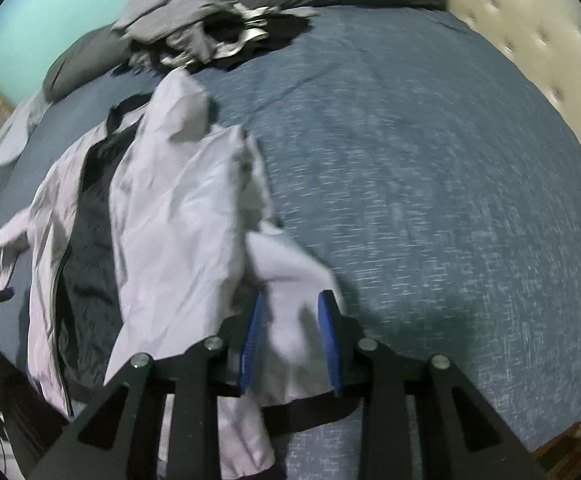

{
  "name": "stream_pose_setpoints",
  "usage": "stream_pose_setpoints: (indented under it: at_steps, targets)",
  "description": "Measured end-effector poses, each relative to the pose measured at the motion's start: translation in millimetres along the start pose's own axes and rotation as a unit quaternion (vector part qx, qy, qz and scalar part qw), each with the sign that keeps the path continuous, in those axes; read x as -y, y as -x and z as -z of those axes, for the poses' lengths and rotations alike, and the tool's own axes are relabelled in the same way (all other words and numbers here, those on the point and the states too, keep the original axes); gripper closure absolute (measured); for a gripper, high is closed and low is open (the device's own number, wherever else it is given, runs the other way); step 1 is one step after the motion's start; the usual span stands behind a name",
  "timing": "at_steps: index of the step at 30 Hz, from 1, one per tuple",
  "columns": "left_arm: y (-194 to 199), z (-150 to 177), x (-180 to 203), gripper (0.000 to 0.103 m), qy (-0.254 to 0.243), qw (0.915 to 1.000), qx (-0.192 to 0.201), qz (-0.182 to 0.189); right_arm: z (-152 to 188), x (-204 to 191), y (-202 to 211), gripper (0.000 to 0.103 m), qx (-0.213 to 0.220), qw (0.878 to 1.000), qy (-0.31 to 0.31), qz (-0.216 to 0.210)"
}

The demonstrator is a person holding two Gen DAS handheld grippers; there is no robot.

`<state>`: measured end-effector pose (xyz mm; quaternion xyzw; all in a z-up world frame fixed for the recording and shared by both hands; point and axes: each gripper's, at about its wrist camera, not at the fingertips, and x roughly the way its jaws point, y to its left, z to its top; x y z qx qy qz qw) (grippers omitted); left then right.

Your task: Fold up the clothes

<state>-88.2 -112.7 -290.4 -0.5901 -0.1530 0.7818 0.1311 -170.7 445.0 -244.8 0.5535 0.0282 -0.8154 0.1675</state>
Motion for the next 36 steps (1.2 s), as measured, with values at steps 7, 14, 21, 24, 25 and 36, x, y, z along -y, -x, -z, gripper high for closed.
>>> stream_pose_setpoints:
  at_steps: [7,14,21,24,25,36]
  targets:
    - [-33.5,9.2,2.9,0.058,0.011,0.9994,-0.032,0.006,6.7,-22.4,-4.0,0.074,-0.014,0.999,0.009,-0.033]
    - [-50.9,17.2,5.5,0.058,0.025,0.9981,-0.042,0.039,19.0,-35.5,-16.2,0.069,-0.035,0.998,0.016,-0.048]
    - [-42.4,16.1,22.9,0.098,-0.003,0.9989,-0.025,0.04,16.7,-43.2,-13.4,0.069,-0.034,0.998,0.021,-0.044]
    - [-17.5,13.7,23.9,0.099,-0.013,0.9992,-0.007,0.037,15.3,-45.8,-7.7,0.069,-0.029,0.998,0.025,-0.04]
    - [-7.9,12.8,23.5,0.099,-0.015,0.9993,0.0,0.035,14.8,-46.6,-5.5,0.069,-0.028,0.999,0.026,-0.039]
    - [97.2,-8.9,-31.5,0.099,-0.005,0.9984,0.054,-0.016,12.7,-71.0,15.2,0.069,-0.012,0.997,0.055,-0.045]
